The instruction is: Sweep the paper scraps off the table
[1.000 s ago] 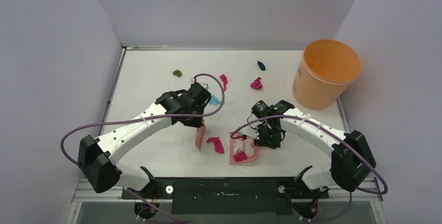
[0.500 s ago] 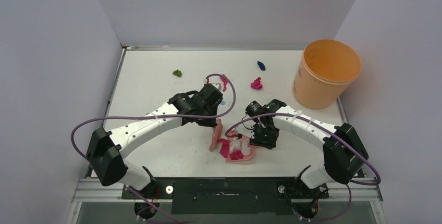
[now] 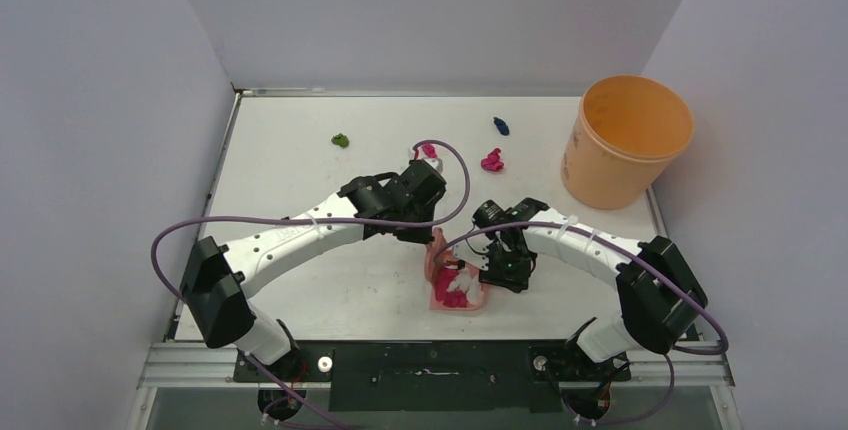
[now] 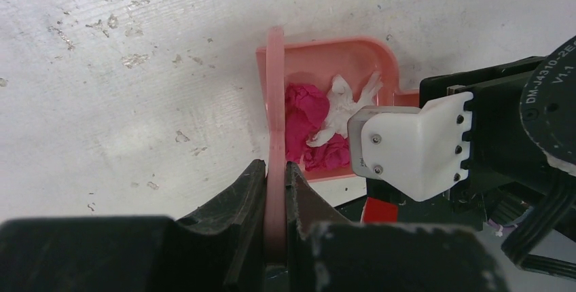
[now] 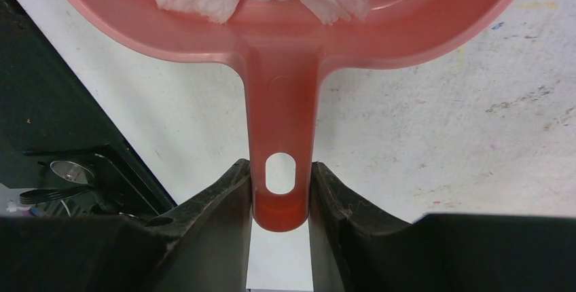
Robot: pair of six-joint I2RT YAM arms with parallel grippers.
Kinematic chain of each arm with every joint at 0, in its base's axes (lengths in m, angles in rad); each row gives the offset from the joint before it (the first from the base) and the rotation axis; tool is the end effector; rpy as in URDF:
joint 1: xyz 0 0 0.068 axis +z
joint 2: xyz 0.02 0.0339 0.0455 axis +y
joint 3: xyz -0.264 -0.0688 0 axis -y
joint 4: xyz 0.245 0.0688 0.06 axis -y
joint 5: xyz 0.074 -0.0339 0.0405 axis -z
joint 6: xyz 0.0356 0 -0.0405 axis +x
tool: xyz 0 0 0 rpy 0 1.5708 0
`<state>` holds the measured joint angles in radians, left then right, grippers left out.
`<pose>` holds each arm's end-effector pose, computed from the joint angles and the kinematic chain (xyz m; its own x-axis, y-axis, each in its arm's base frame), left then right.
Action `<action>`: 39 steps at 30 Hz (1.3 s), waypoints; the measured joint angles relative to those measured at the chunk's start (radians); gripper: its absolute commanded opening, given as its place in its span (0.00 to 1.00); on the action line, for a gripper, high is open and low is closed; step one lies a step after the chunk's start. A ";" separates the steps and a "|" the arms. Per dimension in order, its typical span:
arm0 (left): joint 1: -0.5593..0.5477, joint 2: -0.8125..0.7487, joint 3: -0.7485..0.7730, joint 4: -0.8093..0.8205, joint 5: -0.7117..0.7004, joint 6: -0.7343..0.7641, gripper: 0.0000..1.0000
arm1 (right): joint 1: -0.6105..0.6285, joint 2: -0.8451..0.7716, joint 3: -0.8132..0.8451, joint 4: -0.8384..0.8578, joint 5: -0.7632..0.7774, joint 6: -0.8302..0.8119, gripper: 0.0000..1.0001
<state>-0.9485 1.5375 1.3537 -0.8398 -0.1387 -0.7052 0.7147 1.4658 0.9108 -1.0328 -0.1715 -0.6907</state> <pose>0.1905 -0.2571 0.2983 -0.8735 0.1163 -0.4727 0.2582 0.9339 -0.2473 0.1700 0.1555 0.1889 -0.1721 -0.9804 -0.0956 -0.9772 0.1576 0.1424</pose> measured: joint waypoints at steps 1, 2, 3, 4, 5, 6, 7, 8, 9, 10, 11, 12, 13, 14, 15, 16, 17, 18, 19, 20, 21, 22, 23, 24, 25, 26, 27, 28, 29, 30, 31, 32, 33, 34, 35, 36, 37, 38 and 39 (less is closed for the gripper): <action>0.000 0.000 0.003 -0.003 -0.005 0.000 0.00 | 0.000 -0.002 -0.009 0.007 -0.002 0.002 0.08; 0.000 0.000 0.006 -0.006 -0.011 0.000 0.00 | 0.000 -0.004 -0.016 0.013 -0.004 0.005 0.08; 0.000 0.000 0.011 -0.010 -0.018 0.000 0.00 | 0.000 -0.008 -0.021 0.018 -0.007 0.006 0.08; 0.000 0.000 0.014 -0.013 -0.024 0.000 0.00 | -0.001 -0.016 -0.025 0.022 -0.010 0.008 0.08; 0.000 0.000 0.019 -0.018 -0.033 0.000 0.00 | -0.002 -0.024 -0.027 0.026 -0.013 0.008 0.08; 0.000 0.000 0.023 -0.023 -0.043 0.000 0.00 | -0.003 -0.034 -0.029 0.029 -0.016 0.008 0.08; 0.000 0.000 0.027 -0.027 -0.052 0.000 0.00 | -0.008 -0.045 -0.031 0.033 -0.021 0.008 0.08; 0.000 0.000 0.032 -0.032 -0.064 0.001 0.00 | -0.011 -0.058 -0.032 0.037 -0.026 0.008 0.08; 0.000 0.000 0.035 -0.037 -0.076 0.001 0.00 | -0.015 -0.071 -0.033 0.039 -0.032 0.008 0.08; 0.000 0.000 0.040 -0.043 -0.090 0.002 0.00 | -0.022 -0.085 -0.034 0.041 -0.039 0.007 0.08; 0.000 0.000 0.042 -0.046 -0.098 0.002 0.00 | -0.029 -0.095 -0.037 0.045 -0.046 0.007 0.07; 0.000 0.000 0.045 -0.050 -0.107 0.002 0.00 | -0.037 -0.104 -0.039 0.047 -0.052 0.006 0.07; 0.000 0.000 0.047 -0.054 -0.117 0.002 0.00 | -0.045 -0.111 -0.041 0.048 -0.057 0.005 0.07; 0.000 0.000 0.050 -0.058 -0.125 0.002 0.00 | -0.053 -0.115 -0.044 0.051 -0.062 0.004 0.07; 0.000 0.000 0.051 -0.061 -0.132 0.003 0.00 | -0.061 -0.117 -0.046 0.052 -0.067 0.003 0.07; 0.000 -0.001 0.052 -0.064 -0.141 0.003 0.00 | -0.071 -0.118 -0.050 0.055 -0.074 0.002 0.07; 0.000 -0.003 0.052 -0.066 -0.146 0.003 0.00 | -0.077 -0.119 -0.053 0.058 -0.079 0.000 0.07; 0.000 -0.006 0.052 -0.070 -0.152 0.003 0.00 | -0.083 -0.121 -0.058 0.060 -0.083 -0.002 0.07; 0.000 -0.010 0.052 -0.072 -0.156 0.003 0.00 | -0.088 -0.122 -0.061 0.061 -0.085 -0.004 0.07; 0.000 -0.016 0.052 -0.075 -0.159 0.003 0.00 | -0.093 -0.124 -0.063 0.061 -0.089 -0.004 0.07; 0.000 -0.023 0.054 -0.080 -0.163 0.003 0.00 | -0.095 -0.127 -0.066 0.064 -0.092 -0.005 0.07; 0.000 -0.028 0.058 -0.087 -0.166 0.003 0.00 | -0.101 -0.130 -0.068 0.065 -0.097 -0.006 0.07; 0.000 -0.035 0.064 -0.093 -0.171 0.004 0.00 | -0.101 -0.133 -0.070 0.068 -0.100 -0.007 0.07; 0.000 -0.042 0.068 -0.097 -0.174 0.006 0.00 | -0.105 -0.135 -0.071 0.071 -0.103 -0.007 0.07; 0.000 -0.050 0.071 -0.100 -0.179 0.007 0.00 | -0.106 -0.137 -0.072 0.071 -0.107 -0.007 0.07; 0.001 -0.058 0.072 -0.102 -0.183 0.009 0.00 | -0.106 -0.138 -0.072 0.073 -0.109 -0.007 0.07; 0.002 -0.067 0.072 -0.106 -0.187 0.011 0.00 | -0.107 -0.138 -0.072 0.076 -0.111 -0.007 0.07; 0.002 -0.074 0.072 -0.111 -0.192 0.013 0.00 | -0.108 -0.138 -0.072 0.078 -0.113 -0.007 0.07; 0.004 -0.081 0.072 -0.116 -0.196 0.016 0.00 | -0.108 -0.138 -0.072 0.079 -0.115 -0.007 0.07; 0.006 -0.088 0.072 -0.122 -0.198 0.022 0.00 | -0.108 -0.138 -0.072 0.080 -0.117 -0.007 0.06; 0.008 -0.096 0.072 -0.129 -0.202 0.029 0.00 | -0.108 -0.138 -0.072 0.079 -0.118 -0.007 0.06; 0.011 -0.106 0.068 -0.133 -0.208 0.035 0.00 | -0.108 -0.139 -0.072 0.079 -0.119 -0.006 0.06; 0.015 -0.127 0.051 -0.130 -0.216 0.045 0.00 | -0.108 -0.140 -0.072 0.079 -0.119 -0.006 0.05; 0.018 -0.151 0.031 -0.130 -0.220 0.056 0.00 | -0.108 -0.144 -0.072 0.079 -0.119 -0.004 0.05; 0.022 -0.176 0.009 -0.129 -0.223 0.066 0.00 | -0.108 -0.149 -0.072 0.079 -0.119 -0.003 0.05; 0.024 -0.219 -0.029 -0.126 -0.224 0.085 0.00 | -0.108 -0.153 -0.071 0.079 -0.119 0.000 0.05; 0.028 -0.259 -0.061 -0.126 -0.224 0.097 0.00 | -0.109 -0.159 -0.071 0.079 -0.119 0.002 0.05; 0.029 -0.301 -0.092 -0.129 -0.225 0.109 0.00 | -0.111 -0.164 -0.069 0.077 -0.120 0.004 0.05; 0.029 -0.348 -0.122 -0.127 -0.225 0.117 0.00 | -0.113 -0.167 -0.065 0.074 -0.121 0.009 0.05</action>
<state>-0.9195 1.1893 1.2316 -0.9672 -0.3634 -0.5877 0.6022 1.2984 0.8455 -0.9585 -0.2920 -0.6819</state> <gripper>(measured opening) 0.093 0.308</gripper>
